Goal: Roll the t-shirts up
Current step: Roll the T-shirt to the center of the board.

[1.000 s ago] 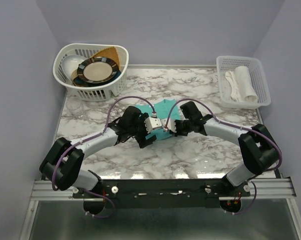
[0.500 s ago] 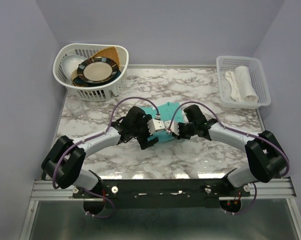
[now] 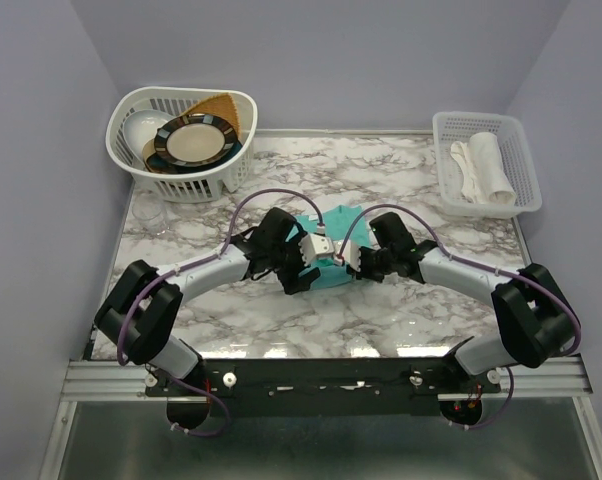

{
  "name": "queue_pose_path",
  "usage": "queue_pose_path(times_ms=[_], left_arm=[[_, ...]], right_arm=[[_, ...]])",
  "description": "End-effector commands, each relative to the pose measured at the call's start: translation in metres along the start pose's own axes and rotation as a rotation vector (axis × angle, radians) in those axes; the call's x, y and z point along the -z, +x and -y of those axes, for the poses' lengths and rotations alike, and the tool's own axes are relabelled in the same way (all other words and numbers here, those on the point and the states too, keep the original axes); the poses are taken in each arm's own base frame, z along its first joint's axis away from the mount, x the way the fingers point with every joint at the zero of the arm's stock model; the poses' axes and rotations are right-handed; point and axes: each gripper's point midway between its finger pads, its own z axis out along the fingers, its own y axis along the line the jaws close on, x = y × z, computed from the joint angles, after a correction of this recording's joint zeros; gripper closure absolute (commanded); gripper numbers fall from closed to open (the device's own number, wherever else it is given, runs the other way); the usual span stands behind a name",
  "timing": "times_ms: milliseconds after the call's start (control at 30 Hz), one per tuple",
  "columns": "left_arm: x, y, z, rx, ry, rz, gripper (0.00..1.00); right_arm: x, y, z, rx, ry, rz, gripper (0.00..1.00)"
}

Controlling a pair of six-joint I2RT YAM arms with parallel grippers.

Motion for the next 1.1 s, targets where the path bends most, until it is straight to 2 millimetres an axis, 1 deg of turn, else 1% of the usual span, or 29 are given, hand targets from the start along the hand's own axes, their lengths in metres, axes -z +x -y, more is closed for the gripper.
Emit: queue_pose_path(times_ms=[0,33,200,233,267,300,333,367,400,433,467,500,533,567,600,633,667,700,733,767,800,833,867,900,933,967,1000,1067], left_arm=[[-0.007,0.007,0.011,0.044,0.072,-0.053,0.26],[-0.007,0.008,0.012,0.048,0.083,-0.06,0.3],[-0.007,0.013,0.023,0.084,0.144,-0.07,0.37],[-0.005,0.015,0.026,0.09,0.156,-0.078,0.45],[-0.004,0.012,0.028,0.095,0.176,-0.068,0.52],[-0.003,0.014,0.03,0.106,0.193,-0.075,0.58],[-0.001,0.016,0.034,0.127,0.217,-0.087,0.66],[0.003,0.01,0.033,0.136,0.249,-0.062,0.69],[0.005,0.01,0.036,0.149,0.283,-0.058,0.7],[0.01,0.015,0.042,0.18,0.326,-0.079,0.74],[0.014,0.008,0.04,0.178,0.348,-0.066,0.76],[0.016,0.009,0.041,0.187,0.401,-0.05,0.79],[0.023,0.015,0.047,0.223,0.442,-0.082,0.83],[0.027,0.007,0.042,0.225,0.461,-0.066,0.84],[0.029,0.008,0.039,0.234,0.502,-0.047,0.85],[0.037,0.01,0.045,0.28,0.547,-0.072,0.89],[0.041,0.001,0.038,0.279,0.556,-0.056,0.9],[0.039,0.005,0.037,0.305,0.595,-0.068,0.9],[0.049,0.005,0.042,0.331,0.648,-0.073,0.92],[0.051,-0.004,0.034,0.313,0.656,-0.056,0.93],[0.047,0.001,0.034,0.342,0.692,-0.073,0.94],[0.054,0.002,0.035,0.361,0.731,-0.08,0.94],[0.054,-0.003,0.029,0.353,0.733,-0.07,0.95],[0.05,0.001,0.026,0.382,0.747,-0.08,0.95],[0.049,0.001,0.024,0.395,0.749,-0.084,0.95],[0.049,-0.002,0.016,0.397,0.738,-0.067,0.94],[0.046,-0.001,0.013,0.409,0.738,-0.069,0.95],[0.044,-0.001,0.004,0.409,0.722,-0.076,0.94]], right_arm=[[0.0,-0.013,0.002,-0.032,0.009,0.041,0.91],[0.0,-0.013,0.001,-0.037,0.009,0.041,0.91],[-0.003,-0.011,0.005,-0.101,0.011,0.027,0.91],[-0.003,-0.011,0.006,-0.106,0.011,0.029,0.91],[-0.002,-0.012,0.007,-0.114,0.011,0.03,0.91],[-0.003,-0.011,0.007,-0.124,0.005,0.025,0.92],[-0.003,-0.011,0.008,-0.13,0.001,0.022,0.92],[-0.002,-0.013,0.006,-0.138,-0.025,0.025,0.91],[-0.001,-0.013,0.006,-0.146,-0.038,0.024,0.91],[-0.002,-0.011,0.003,-0.158,-0.064,0.017,0.92],[-0.001,-0.009,-0.006,-0.178,-0.119,0.014,0.94],[0.003,-0.015,0.001,-0.18,-0.127,0.024,0.94],[0.002,-0.012,-0.003,-0.195,-0.165,0.012,0.95],[0.005,-0.011,-0.014,-0.229,-0.231,0.002,0.95],[0.009,-0.016,-0.006,-0.216,-0.244,0.017,0.95],[0.012,-0.017,-0.007,-0.22,-0.274,0.017,0.95],[0.012,-0.01,-0.02,-0.248,-0.35,-0.009,0.96],[0.015,-0.008,-0.02,-0.259,-0.378,-0.011,0.96],[0.017,-0.015,-0.012,-0.253,-0.387,-0.003,0.97],[0.019,-0.01,-0.024,-0.299,-0.458,-0.024,0.97],[0.02,-0.009,-0.022,-0.289,-0.482,-0.023,0.97],[0.021,-0.013,-0.014,-0.283,-0.491,-0.02,0.97],[0.026,-0.013,-0.022,-0.319,-0.545,-0.034,0.96],[0.02,-0.005,-0.025,-0.353,-0.592,-0.05,0.97],[0.02,-0.005,-0.025,-0.372,-0.616,-0.052,0.97],[0.022,-0.009,-0.023,-0.395,-0.647,-0.053,0.97],[0.016,-0.003,-0.026,-0.426,-0.681,-0.065,0.97],[0.017,-0.003,-0.029,-0.461,-0.726,-0.072,0.96]])
